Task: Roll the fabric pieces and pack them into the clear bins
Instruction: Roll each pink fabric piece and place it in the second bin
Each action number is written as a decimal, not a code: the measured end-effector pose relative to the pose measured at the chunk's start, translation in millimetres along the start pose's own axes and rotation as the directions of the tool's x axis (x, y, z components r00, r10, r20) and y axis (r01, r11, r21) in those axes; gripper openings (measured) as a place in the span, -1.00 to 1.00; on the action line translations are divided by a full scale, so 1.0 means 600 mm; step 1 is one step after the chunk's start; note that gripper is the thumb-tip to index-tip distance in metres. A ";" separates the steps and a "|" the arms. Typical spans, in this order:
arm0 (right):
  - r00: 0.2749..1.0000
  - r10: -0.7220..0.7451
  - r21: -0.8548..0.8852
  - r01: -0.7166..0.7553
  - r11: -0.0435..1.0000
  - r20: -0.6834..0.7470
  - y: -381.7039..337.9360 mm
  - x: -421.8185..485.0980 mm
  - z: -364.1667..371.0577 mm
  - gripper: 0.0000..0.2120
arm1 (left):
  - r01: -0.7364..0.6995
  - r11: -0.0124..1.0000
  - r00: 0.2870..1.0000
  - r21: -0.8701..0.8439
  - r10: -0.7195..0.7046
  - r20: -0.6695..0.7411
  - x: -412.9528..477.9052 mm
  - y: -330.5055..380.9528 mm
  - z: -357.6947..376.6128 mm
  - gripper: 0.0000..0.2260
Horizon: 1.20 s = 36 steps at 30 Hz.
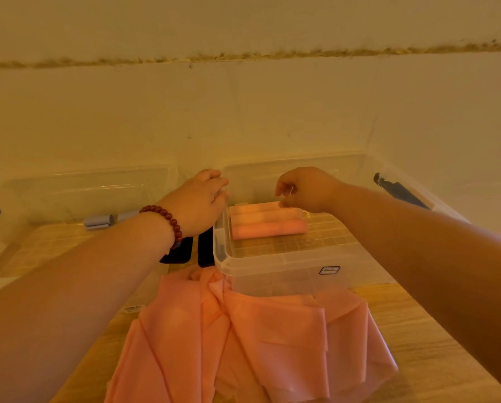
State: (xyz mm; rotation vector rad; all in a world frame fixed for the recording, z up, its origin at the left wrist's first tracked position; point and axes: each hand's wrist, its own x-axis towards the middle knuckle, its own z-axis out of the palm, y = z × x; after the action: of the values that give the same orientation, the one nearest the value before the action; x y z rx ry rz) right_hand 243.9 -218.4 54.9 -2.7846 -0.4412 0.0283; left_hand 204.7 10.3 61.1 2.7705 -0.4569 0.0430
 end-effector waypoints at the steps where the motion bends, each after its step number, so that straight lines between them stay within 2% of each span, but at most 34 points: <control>1: 0.999 -0.024 -0.014 0.023 1.000 -0.035 -0.007 -0.004 -0.006 -0.77 | -0.002 1.000 1.000 0.012 0.002 -0.001 -0.001 0.001 -0.001 -0.59; 6: 0.987 -0.148 -0.198 0.134 0.971 -0.059 -0.049 -0.026 -0.041 -0.72 | -0.013 0.994 0.999 0.111 0.018 -0.044 -0.011 0.010 -0.014 -0.59; 9: 0.979 -0.177 -0.238 0.150 0.960 -0.098 -0.074 -0.045 -0.056 -0.71 | -0.022 0.990 0.996 0.139 0.033 -0.079 -0.020 0.018 -0.020 -0.61; 14: 0.961 -0.199 -0.207 0.159 0.965 -0.191 -0.117 -0.097 -0.058 -0.73 | -0.046 0.986 0.986 0.158 0.071 -0.154 -0.049 0.040 -0.023 -0.64; 21: 0.961 -0.167 -0.179 0.129 0.975 -0.219 -0.147 -0.180 -0.025 -0.72 | -0.062 0.992 0.968 0.108 0.086 -0.236 -0.117 0.054 -0.013 -0.67; 26: 0.918 -0.195 -0.155 0.149 0.977 -0.345 -0.151 -0.244 0.022 -0.70 | -0.083 0.995 0.939 0.057 0.097 -0.329 -0.186 0.064 0.008 -0.71; 32: 0.863 -0.172 -0.107 0.138 0.985 -0.475 -0.149 -0.288 0.075 -0.71 | -0.095 0.995 0.937 0.018 0.095 -0.336 -0.245 0.077 0.037 -0.70; 36: 0.857 -0.174 -0.103 0.142 0.984 -0.485 -0.153 -0.313 0.097 -0.67 | -0.068 0.998 0.936 -0.013 0.059 -0.346 -0.275 0.087 0.055 -0.67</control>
State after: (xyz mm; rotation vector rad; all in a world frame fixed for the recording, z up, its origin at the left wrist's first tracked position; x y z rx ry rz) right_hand 33.8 -174.6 23.0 -2.6626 -0.5369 -0.7325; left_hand 30.7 3.8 32.9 2.6435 -0.4479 0.5271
